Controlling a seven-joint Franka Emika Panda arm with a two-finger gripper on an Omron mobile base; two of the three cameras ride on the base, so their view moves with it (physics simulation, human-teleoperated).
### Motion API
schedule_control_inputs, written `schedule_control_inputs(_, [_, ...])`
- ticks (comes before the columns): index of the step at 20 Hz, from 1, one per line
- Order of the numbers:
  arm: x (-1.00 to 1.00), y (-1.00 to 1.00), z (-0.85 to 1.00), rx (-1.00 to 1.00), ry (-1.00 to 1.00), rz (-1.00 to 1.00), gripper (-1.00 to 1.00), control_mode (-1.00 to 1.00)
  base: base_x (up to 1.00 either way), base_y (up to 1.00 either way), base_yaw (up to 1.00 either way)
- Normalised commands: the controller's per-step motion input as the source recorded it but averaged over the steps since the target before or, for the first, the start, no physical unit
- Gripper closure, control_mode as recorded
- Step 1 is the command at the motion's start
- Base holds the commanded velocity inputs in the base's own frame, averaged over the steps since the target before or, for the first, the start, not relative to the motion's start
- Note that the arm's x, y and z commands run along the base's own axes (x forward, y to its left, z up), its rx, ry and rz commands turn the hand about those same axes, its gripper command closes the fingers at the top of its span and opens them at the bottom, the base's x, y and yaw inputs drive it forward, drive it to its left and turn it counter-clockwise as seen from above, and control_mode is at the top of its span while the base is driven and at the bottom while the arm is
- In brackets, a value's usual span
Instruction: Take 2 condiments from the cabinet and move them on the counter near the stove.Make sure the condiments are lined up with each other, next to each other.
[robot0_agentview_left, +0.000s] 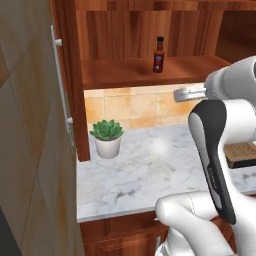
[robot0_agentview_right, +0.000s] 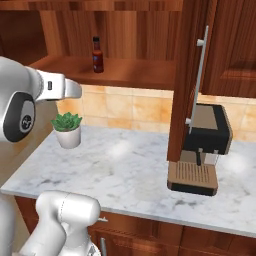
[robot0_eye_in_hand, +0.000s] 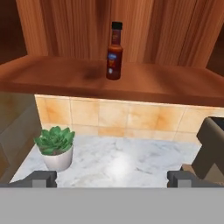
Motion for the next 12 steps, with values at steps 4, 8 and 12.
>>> schedule_control_inputs(4, [0.40, 0.00, 0.01, 0.02, -0.07, 0.00, -1.00, -1.00, 0.00, 0.00, 0.00])
schedule_control_inputs(8, [0.44, 0.00, 0.00, 0.01, -0.01, 0.00, -1.00, -1.00, 0.00, 0.00, 0.00])
schedule_control_inputs(12, [0.39, 0.00, 0.03, 0.00, 0.00, 0.00, -1.00, -1.00, 0.00, 0.00, 0.00])
